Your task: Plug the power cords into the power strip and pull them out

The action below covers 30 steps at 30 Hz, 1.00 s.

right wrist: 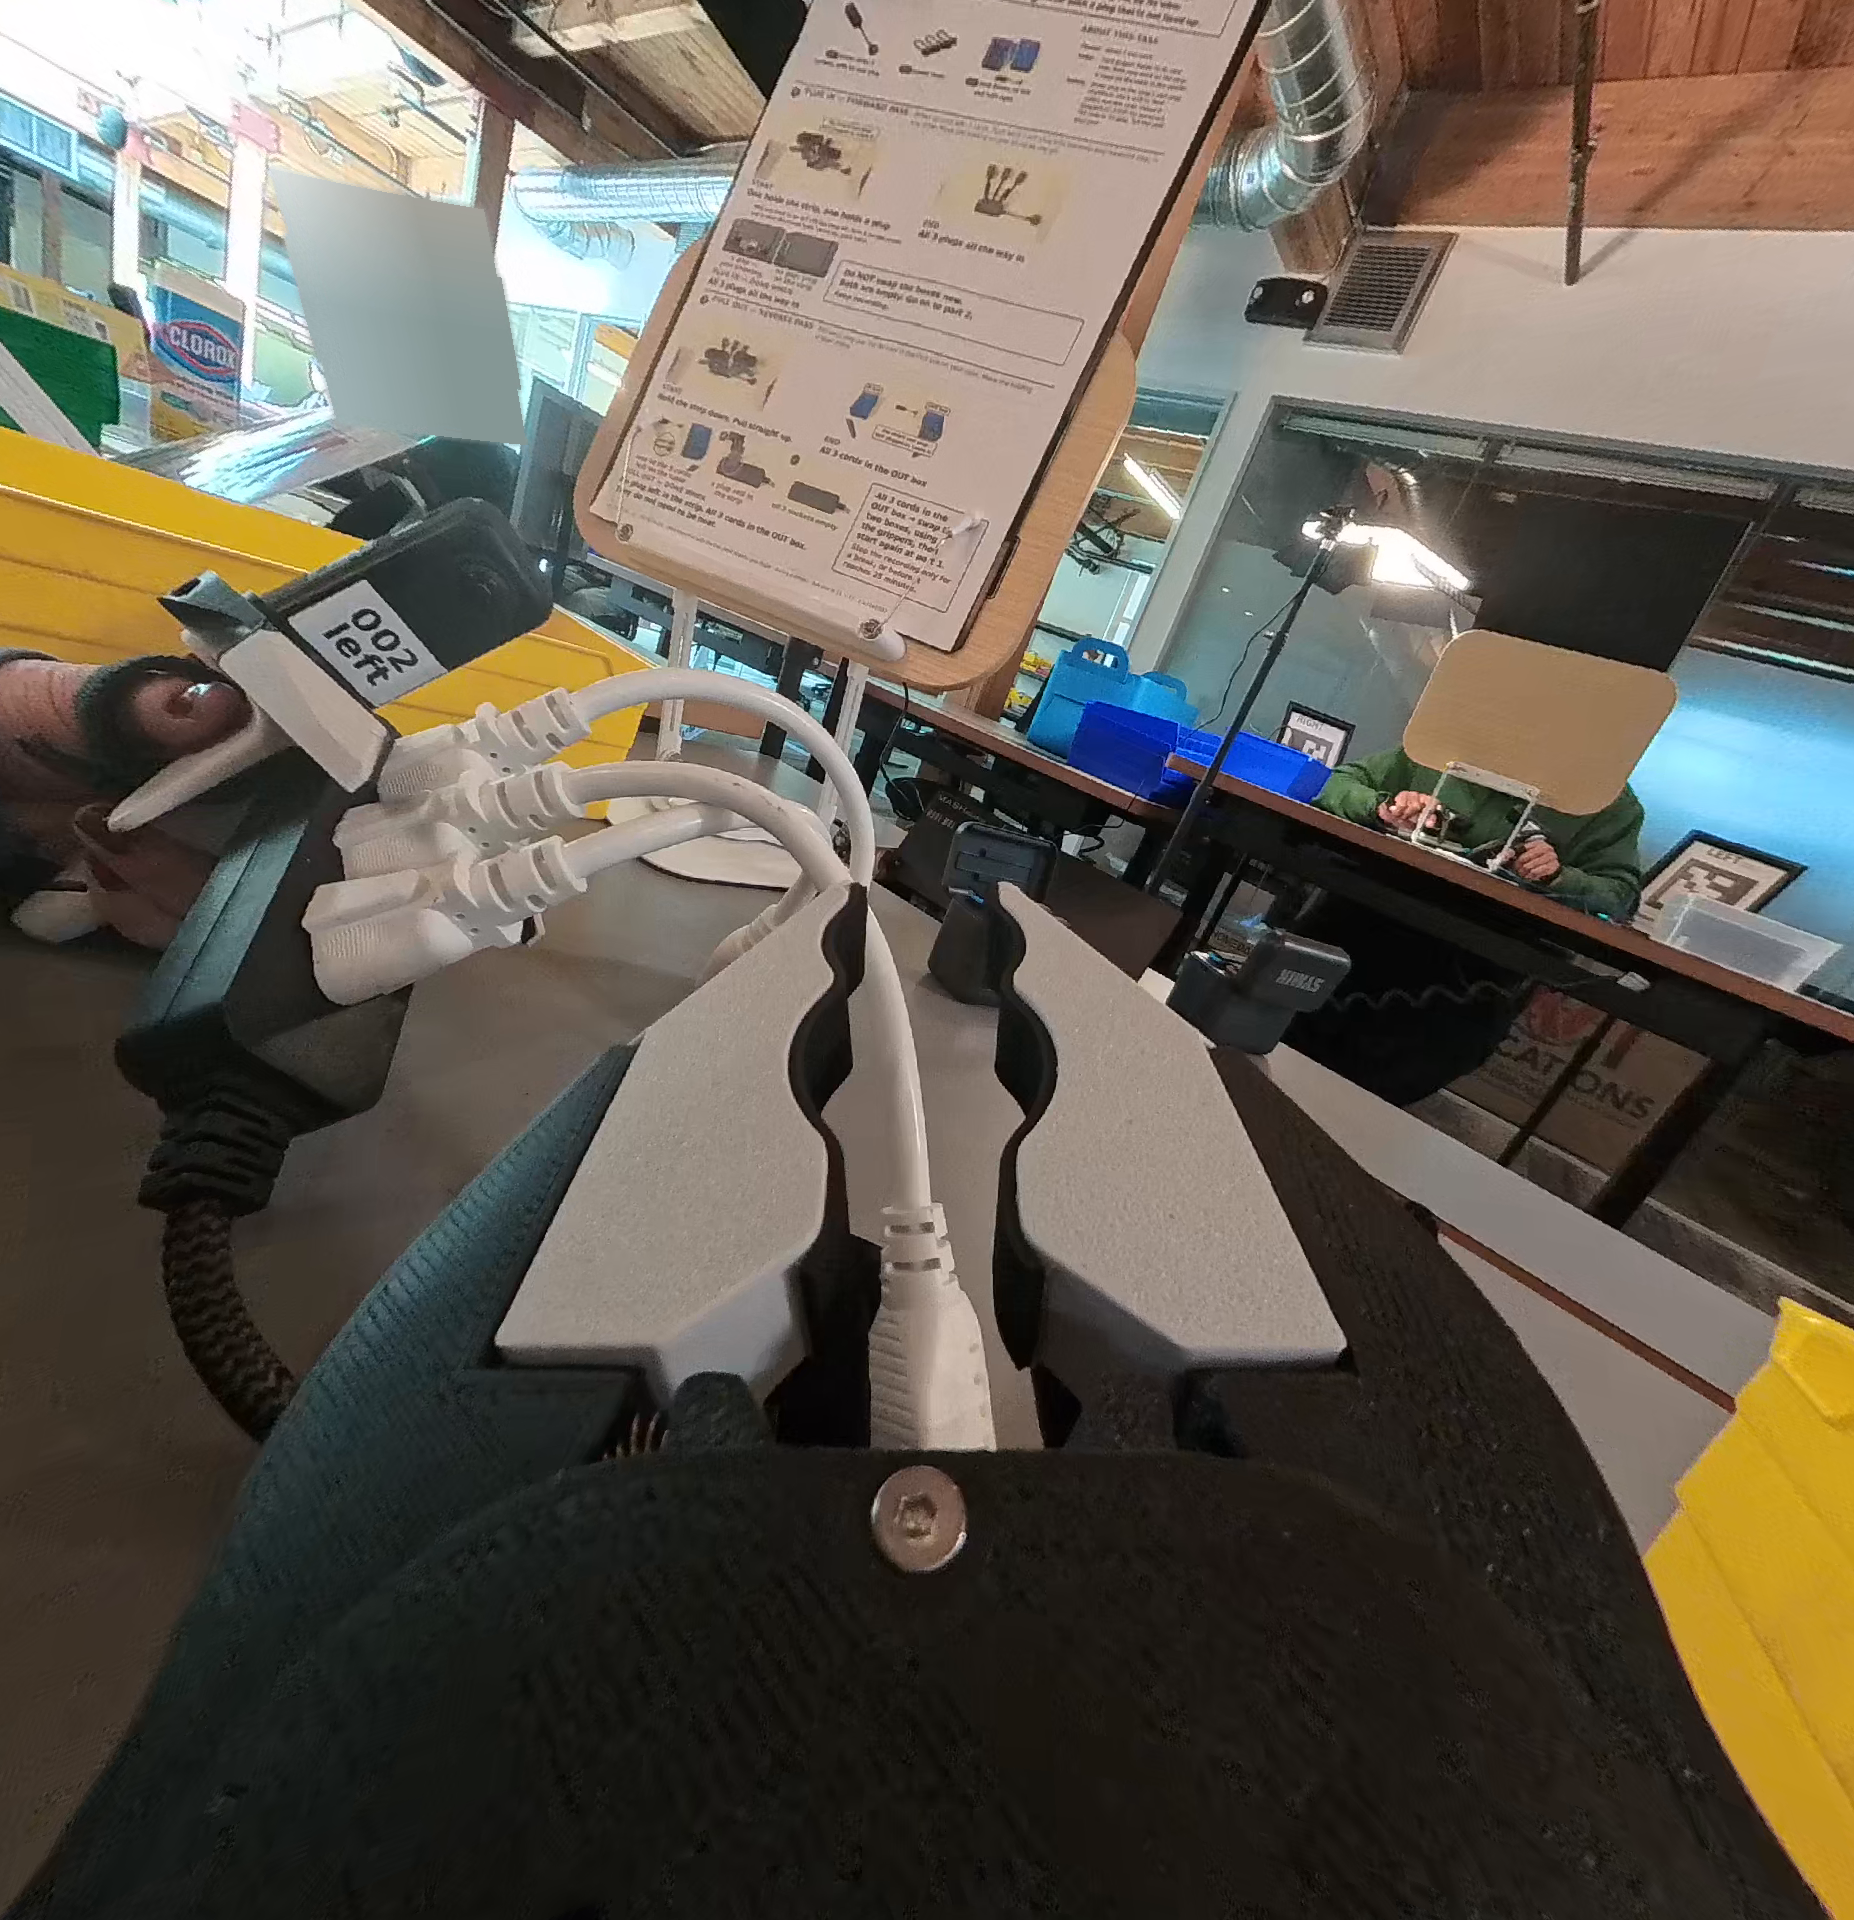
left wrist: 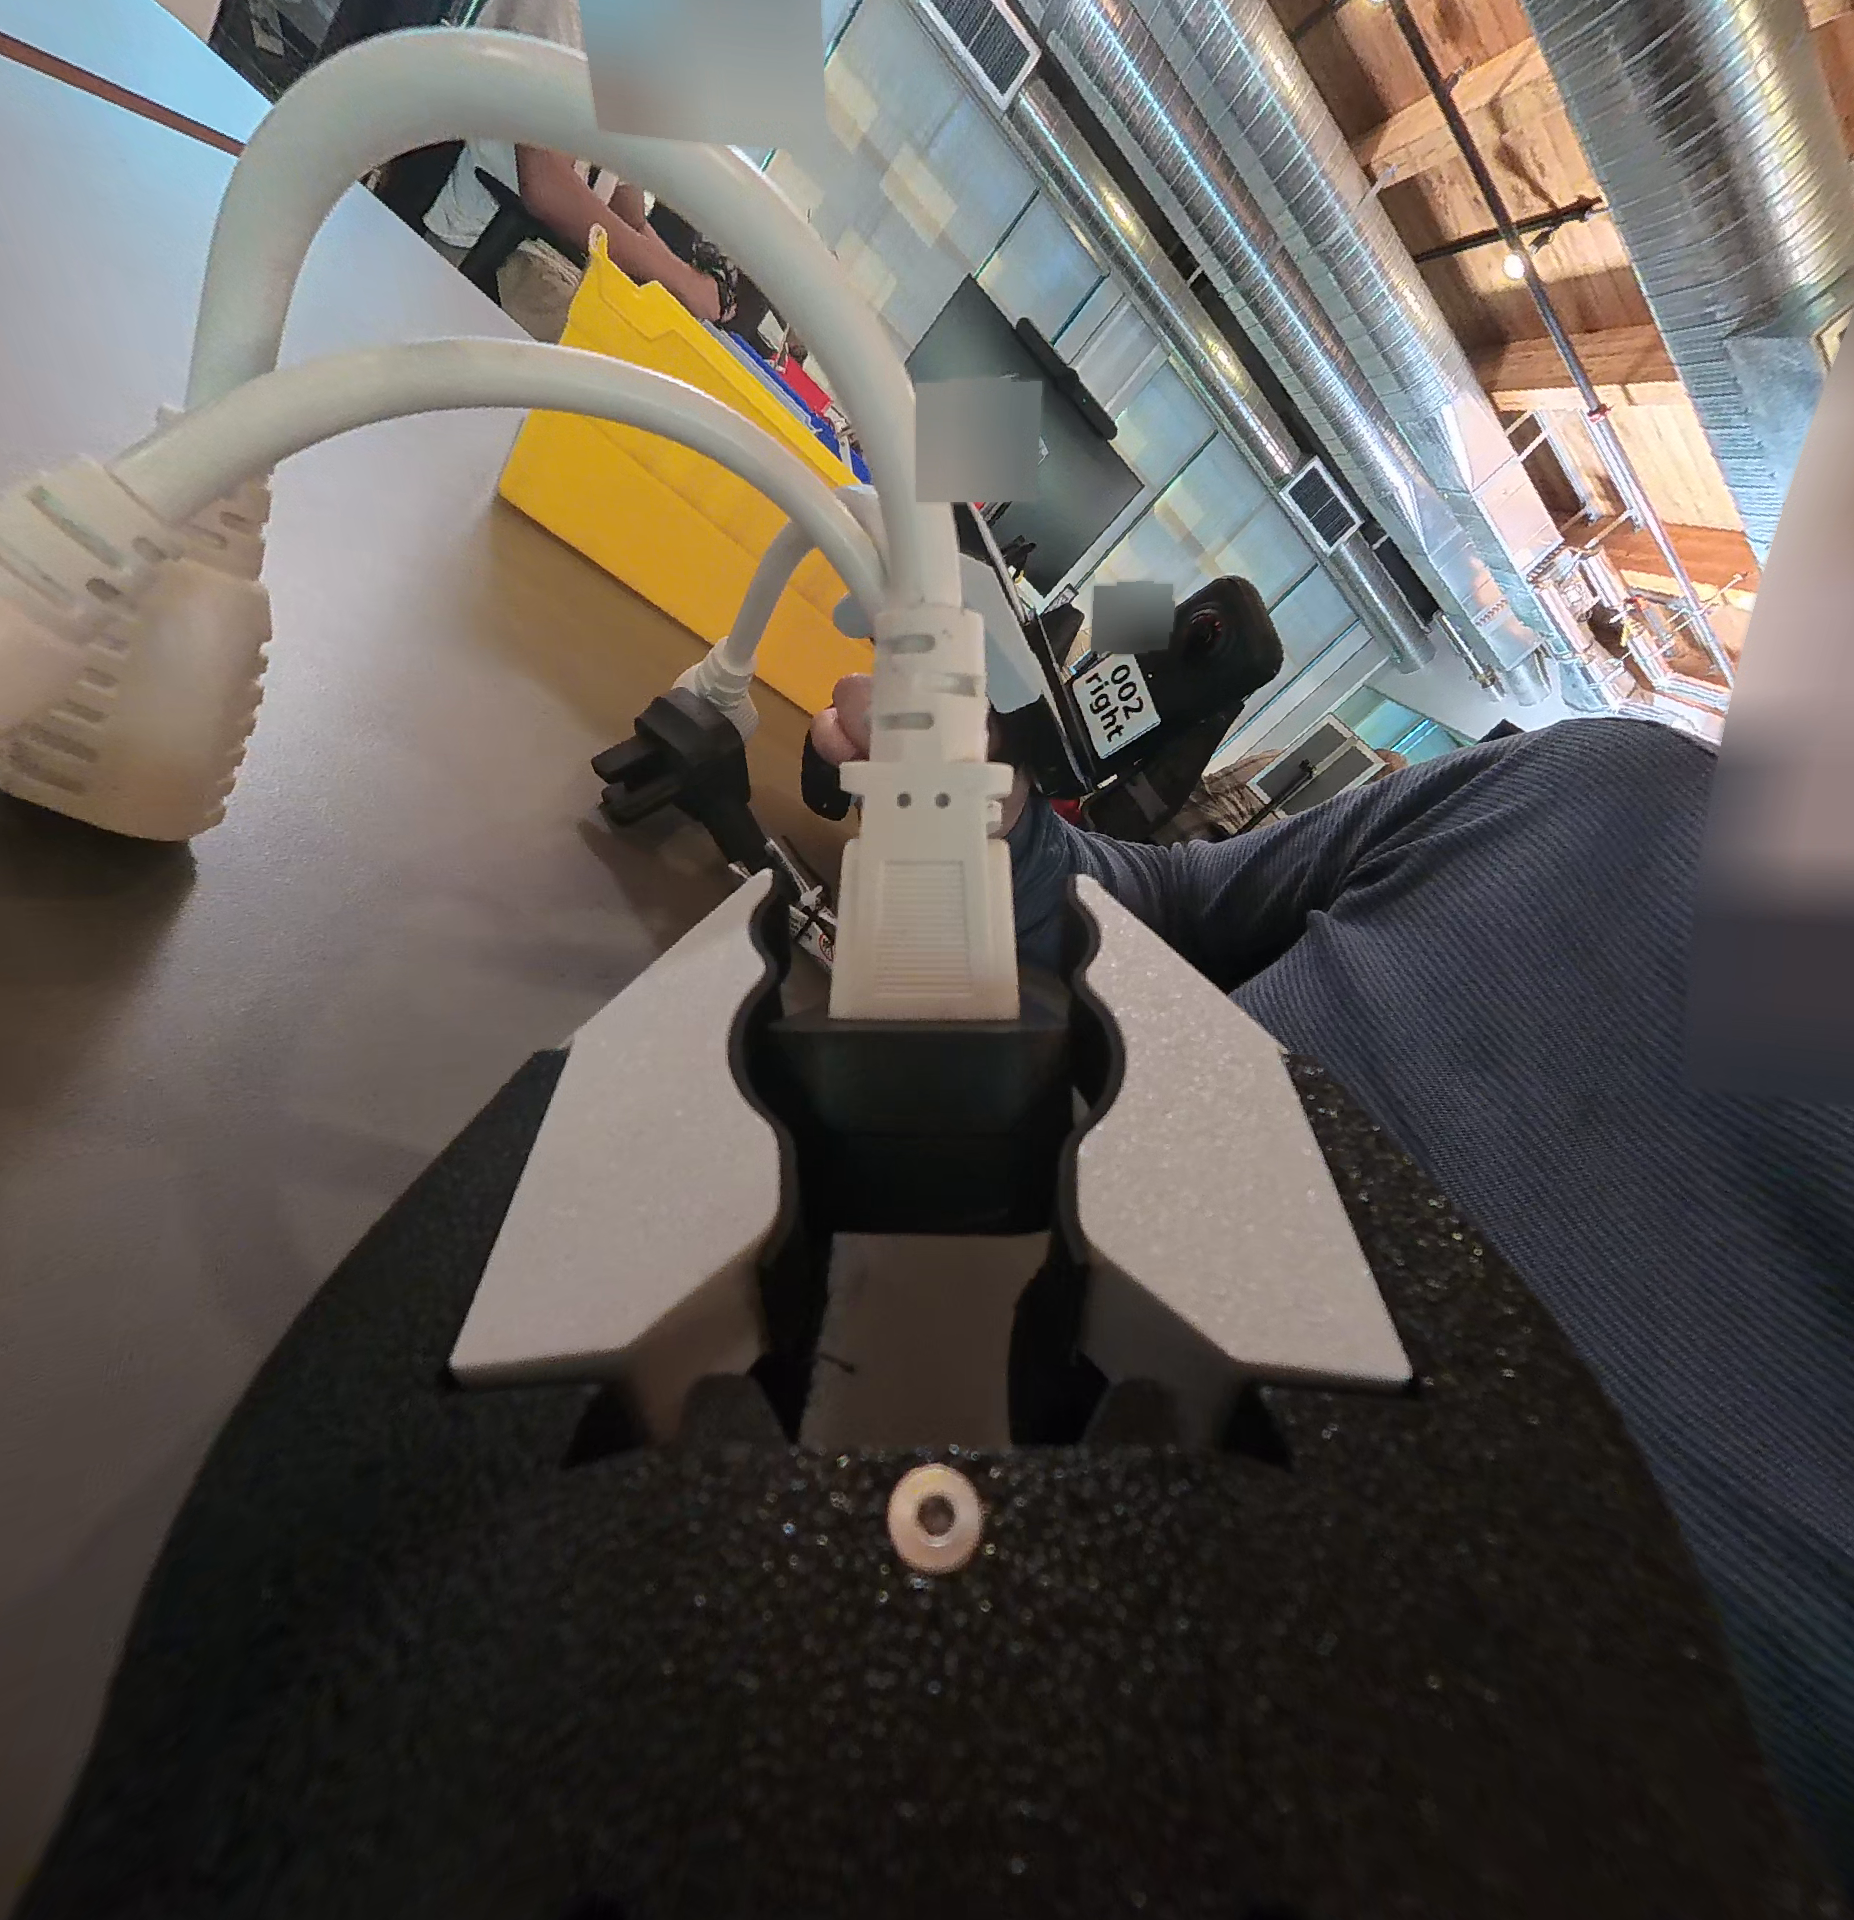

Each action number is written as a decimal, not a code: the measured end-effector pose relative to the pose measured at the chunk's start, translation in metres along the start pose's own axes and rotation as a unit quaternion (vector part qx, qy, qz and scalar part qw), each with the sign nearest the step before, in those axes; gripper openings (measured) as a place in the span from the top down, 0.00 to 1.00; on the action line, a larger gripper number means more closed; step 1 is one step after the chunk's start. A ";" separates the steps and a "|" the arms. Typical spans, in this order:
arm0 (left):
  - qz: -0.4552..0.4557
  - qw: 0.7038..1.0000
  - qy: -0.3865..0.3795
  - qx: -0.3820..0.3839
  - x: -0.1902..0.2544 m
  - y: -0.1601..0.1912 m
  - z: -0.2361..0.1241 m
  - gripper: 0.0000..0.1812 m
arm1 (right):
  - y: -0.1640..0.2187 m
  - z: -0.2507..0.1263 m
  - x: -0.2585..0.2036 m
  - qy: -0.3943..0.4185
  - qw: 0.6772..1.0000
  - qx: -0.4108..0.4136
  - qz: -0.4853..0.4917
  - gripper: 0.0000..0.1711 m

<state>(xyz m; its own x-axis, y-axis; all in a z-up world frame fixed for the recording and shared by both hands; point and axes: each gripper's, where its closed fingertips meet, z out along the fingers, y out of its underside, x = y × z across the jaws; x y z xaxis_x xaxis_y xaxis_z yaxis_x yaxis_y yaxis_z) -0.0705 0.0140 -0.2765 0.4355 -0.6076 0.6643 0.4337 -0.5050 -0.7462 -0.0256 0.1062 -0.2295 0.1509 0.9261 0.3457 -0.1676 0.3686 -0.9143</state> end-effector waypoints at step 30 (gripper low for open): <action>0.018 1.000 -0.003 -0.003 0.003 0.001 0.001 0.73 | 0.001 0.001 -0.002 -0.003 1.000 -0.003 -0.001 0.88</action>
<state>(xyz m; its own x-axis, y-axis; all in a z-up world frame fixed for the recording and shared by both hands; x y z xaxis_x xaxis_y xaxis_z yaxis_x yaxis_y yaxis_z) -0.0683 0.0120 -0.2756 0.4545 -0.6217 0.6379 0.4136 -0.4870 -0.7693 -0.0266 0.1050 -0.2310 0.1446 0.9257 0.3496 -0.1619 0.3706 -0.9146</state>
